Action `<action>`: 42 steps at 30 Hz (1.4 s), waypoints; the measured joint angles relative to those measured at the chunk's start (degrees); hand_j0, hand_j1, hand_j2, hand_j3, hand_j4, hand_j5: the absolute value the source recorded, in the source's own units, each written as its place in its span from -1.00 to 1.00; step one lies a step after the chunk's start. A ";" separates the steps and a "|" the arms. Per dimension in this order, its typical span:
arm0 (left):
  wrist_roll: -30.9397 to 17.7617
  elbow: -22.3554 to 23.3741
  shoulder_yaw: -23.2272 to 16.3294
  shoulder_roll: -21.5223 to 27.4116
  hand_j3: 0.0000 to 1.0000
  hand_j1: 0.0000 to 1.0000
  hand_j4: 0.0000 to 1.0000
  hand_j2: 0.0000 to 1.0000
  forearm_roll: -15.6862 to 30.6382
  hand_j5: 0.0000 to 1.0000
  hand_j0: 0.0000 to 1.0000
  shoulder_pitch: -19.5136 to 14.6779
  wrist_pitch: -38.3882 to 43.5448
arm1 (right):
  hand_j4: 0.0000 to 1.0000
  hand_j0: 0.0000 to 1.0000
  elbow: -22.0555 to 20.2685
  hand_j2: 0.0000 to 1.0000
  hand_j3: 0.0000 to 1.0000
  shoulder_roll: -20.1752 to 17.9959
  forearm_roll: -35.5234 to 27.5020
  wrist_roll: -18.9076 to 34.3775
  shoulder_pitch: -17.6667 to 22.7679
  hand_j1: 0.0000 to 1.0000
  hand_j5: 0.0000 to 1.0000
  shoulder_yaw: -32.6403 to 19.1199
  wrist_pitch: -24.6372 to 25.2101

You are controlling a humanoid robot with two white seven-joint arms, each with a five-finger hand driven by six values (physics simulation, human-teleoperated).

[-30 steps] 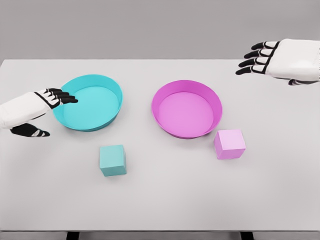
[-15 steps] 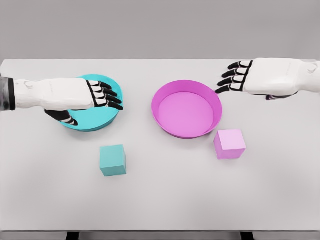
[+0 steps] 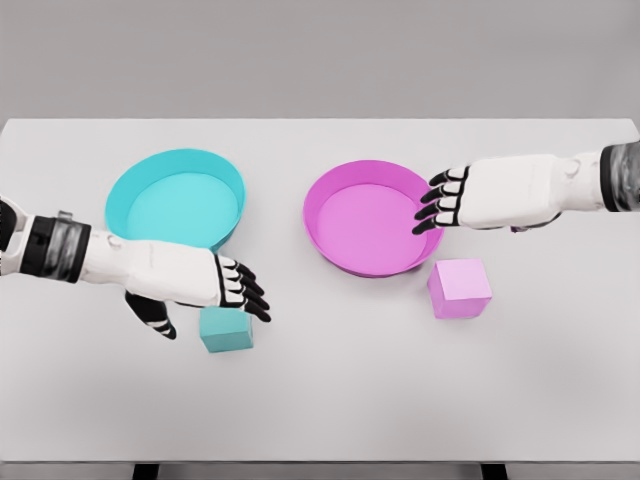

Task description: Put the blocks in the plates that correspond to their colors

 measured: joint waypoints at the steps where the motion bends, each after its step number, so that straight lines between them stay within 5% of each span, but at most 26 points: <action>1: -0.01 0.08 -0.13 -0.28 1.00 1.00 1.00 1.00 -0.02 1.00 1.00 0.00 0.00 | 1.00 1.00 0.00 1.00 1.00 -0.01 -0.03 0.00 -0.09 1.00 1.00 0.98 0.00; 11: -0.04 2.23 -0.25 -2.08 1.00 1.00 1.00 1.00 -1.50 1.00 1.00 0.44 0.02 | 1.00 1.00 -0.01 1.00 1.00 -0.68 -0.17 0.00 -2.64 1.00 1.00 8.69 -0.01; 27: -0.04 2.94 0.13 -3.07 1.00 1.00 1.00 1.00 -8.83 1.00 1.00 1.76 0.01 | 1.00 1.00 -0.01 1.00 1.00 0.14 0.21 0.00 -2.81 1.00 1.00 12.29 0.01; 42: -0.04 5.25 0.91 -6.18 1.00 1.00 1.00 1.00 -9.80 1.00 1.00 3.08 0.02 | 1.00 1.00 -0.01 1.00 1.00 0.88 4.57 0.00 -3.08 1.00 1.00 13.88 0.01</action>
